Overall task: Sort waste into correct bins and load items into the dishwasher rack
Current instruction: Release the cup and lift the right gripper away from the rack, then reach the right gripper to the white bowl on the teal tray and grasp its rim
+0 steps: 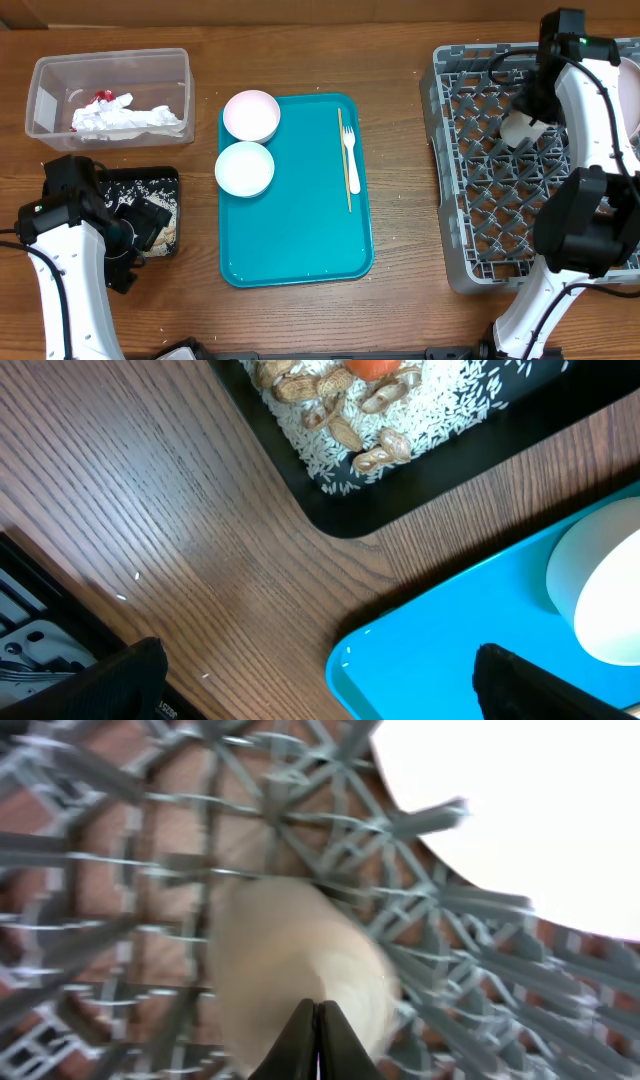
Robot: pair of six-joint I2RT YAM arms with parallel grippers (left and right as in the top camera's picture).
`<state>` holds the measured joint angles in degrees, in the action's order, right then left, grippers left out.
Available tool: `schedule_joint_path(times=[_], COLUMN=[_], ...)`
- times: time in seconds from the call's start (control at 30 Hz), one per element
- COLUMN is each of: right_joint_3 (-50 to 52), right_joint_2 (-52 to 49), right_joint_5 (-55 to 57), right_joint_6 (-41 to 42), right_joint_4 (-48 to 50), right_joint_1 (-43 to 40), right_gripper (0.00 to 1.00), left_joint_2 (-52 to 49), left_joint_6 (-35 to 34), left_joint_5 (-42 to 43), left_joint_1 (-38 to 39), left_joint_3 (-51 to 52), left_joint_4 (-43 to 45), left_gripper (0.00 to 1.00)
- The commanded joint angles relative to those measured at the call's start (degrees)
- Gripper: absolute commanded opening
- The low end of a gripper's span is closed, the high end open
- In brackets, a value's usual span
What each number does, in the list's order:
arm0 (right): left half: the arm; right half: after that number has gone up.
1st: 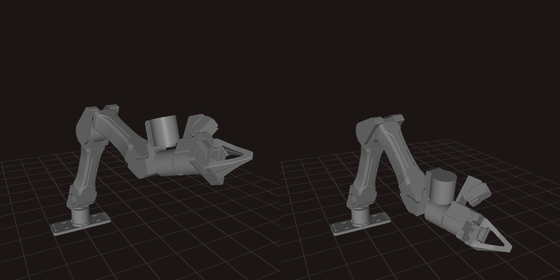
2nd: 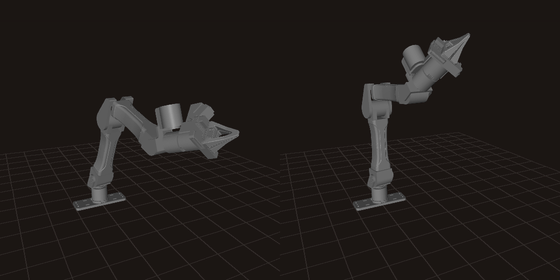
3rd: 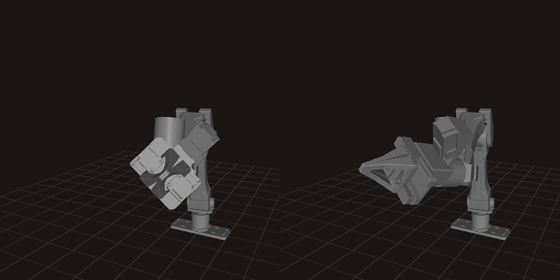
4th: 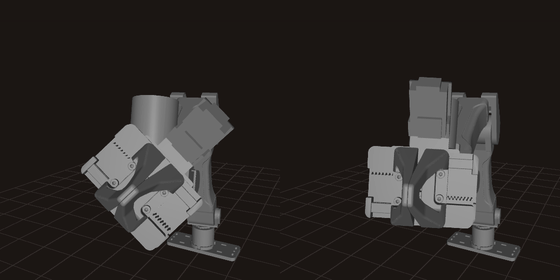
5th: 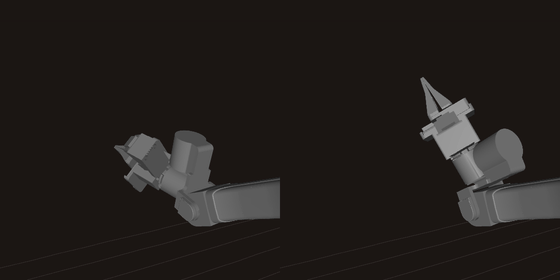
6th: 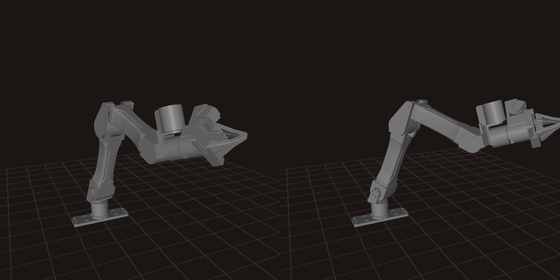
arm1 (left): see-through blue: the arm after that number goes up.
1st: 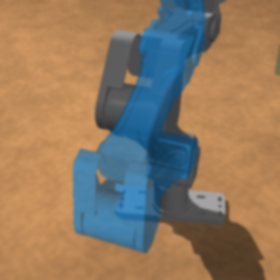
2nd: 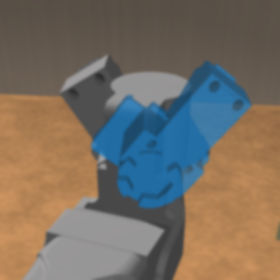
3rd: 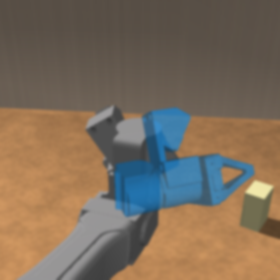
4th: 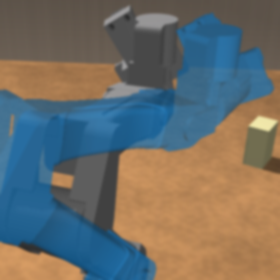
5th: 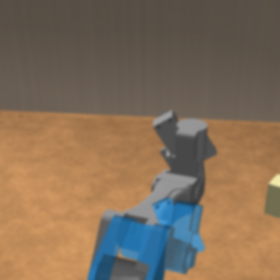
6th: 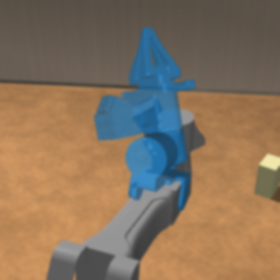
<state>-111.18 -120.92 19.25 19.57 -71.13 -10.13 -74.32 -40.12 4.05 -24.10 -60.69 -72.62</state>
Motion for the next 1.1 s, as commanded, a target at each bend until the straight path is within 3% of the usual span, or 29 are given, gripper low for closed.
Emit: schedule_joint_path(times=[0.0, 0.17, 0.37, 0.4, 0.47, 0.5, 0.53, 0.57, 0.8, 0.97, 1.07], right_joint_3=[-3.65, -8.74, -12.28, -12.28, -12.17, -12.07, -11.82, -11.61, -5.53, 0.02, 4.26], right_joint_2=[0.59, 1.68, 6.84, 7.13, 6.88, 6.62, 6.21, 5.40, 1.07, 0.55, 0.37], right_joint_5=[3.74, -2.99, -33.97, -39.82, -43.52, -42.80, -41.29, -38.34, -33.20, -32.09, -29.31], right_joint_6=[3.63, 4.94, 1.57, -0.39, -2.03, -2.05, -2.05, -2.05, -1.79, -1.79, 4.04], right_joint_4=[-2.08, -6.12, -4.55, -4.13, -4.02, -3.98, -3.93, -4.09, -1.14, 7.08, 13.22], right_joint_1=[-0.22, 0.48, 6.29, 8.57, 13.77, 16.00, 18.75, 22.75, 40.04, 49.57, 53.77], right_gripper=[0.04, 0.04, 0.04, 0.08, 0.28, 0.44, 0.66, 1.00, 1.00, 1.00, 0.88], left_joint_2=[-0.04, -0.04, -0.04, -0.04, -0.04, -0.04, -0.04, -0.04, -0.04, -0.04, -0.04], left_joint_6=[0.72, 0.72, 0.72, 0.72, 0.72, 0.72, 0.72, 0.72, 0.72, 0.72, 0.72], left_joint_5=[0.00, 0.00, 0.00, 0.00, 0.00, 0.00, 0.00, 0.00, 0.00, 0.00, 0.00], left_joint_1=[-0.04, -0.04, -0.04, -0.04, -0.04, -0.04, -0.04, -0.04, -0.04, -0.04, -0.04], left_joint_3=[0.11, 0.11, 0.11, 0.11, 0.11, 0.11, 0.11, 0.11, 0.11, 0.11, 0.11], left_joint_4=[0.04, 0.04, 0.04, 0.04, 0.04, 0.04, 0.04, 0.04, 0.04, 0.04, 0.04], left_gripper=[1.00, 1.00, 1.00, 1.00, 1.00, 1.00, 1.00, 1.00, 1.00, 1.00, 1.00])
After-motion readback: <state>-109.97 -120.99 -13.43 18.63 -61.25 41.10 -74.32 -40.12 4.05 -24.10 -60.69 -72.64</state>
